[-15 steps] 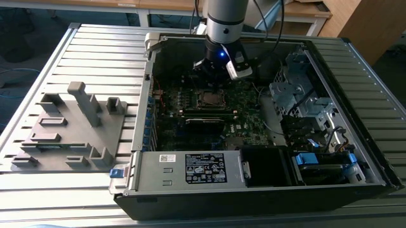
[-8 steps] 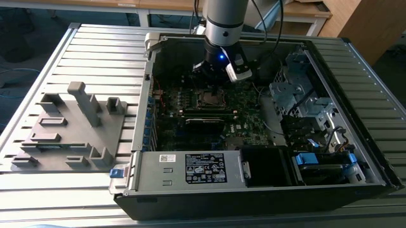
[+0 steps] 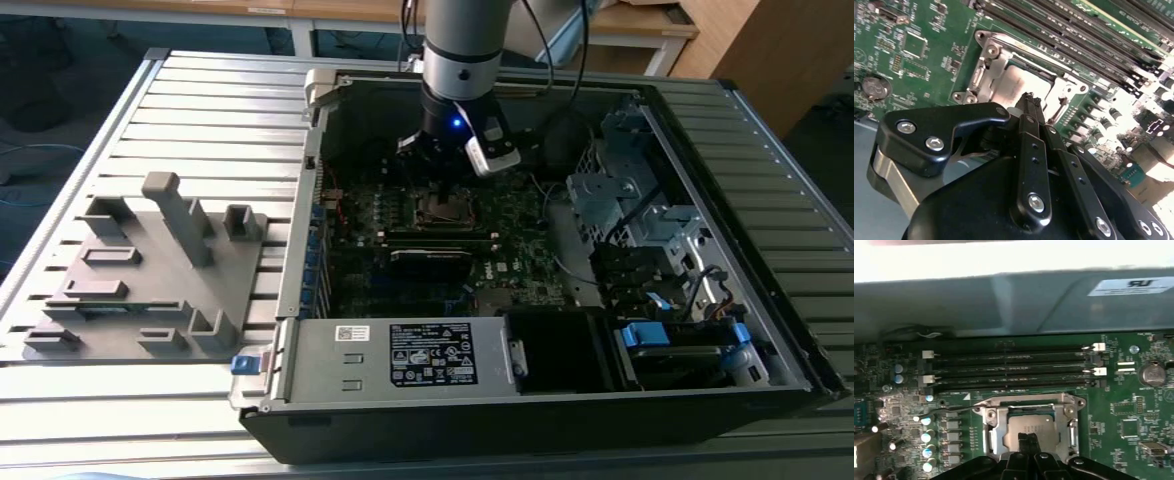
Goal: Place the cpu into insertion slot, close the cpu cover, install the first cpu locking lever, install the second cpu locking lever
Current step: 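Close the cpu cover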
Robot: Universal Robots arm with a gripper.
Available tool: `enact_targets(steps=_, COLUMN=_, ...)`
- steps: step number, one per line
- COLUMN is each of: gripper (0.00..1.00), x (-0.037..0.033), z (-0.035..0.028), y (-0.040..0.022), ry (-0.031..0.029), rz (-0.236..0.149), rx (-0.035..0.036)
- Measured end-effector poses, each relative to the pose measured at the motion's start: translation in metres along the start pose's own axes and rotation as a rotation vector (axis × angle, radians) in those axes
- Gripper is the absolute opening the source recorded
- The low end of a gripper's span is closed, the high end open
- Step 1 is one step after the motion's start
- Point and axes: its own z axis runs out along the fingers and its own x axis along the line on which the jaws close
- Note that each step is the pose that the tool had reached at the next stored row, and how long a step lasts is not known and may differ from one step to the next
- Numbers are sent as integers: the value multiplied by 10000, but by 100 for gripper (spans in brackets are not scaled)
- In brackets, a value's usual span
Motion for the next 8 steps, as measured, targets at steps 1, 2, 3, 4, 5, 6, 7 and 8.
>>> enact_targets(steps=1, gripper=11, x=10, z=1, y=0, ry=0, rz=0, rx=-1)
enact_targets(steps=2, gripper=11, x=18, z=1, y=-1, ry=0, rz=0, rx=1)
enact_targets(steps=3, gripper=11, x=22, z=0, y=-1, ry=1, rz=0, rx=1)
enact_targets(steps=4, gripper=11, x=22, z=0, y=-1, ry=1, rz=0, rx=1)
enact_targets(steps=5, gripper=11, x=22, z=1, y=-1, ry=0, rz=-1, rx=0)
enact_targets(steps=6, gripper=11, x=22, z=1, y=-1, ry=0, rz=-1, rx=0)
enact_targets(steps=7, gripper=11, x=24, z=1, y=-1, ry=0, rz=0, rx=0)
enact_targets(steps=8, gripper=11, x=34, z=1, y=-2, ry=0, rz=1, rx=0)
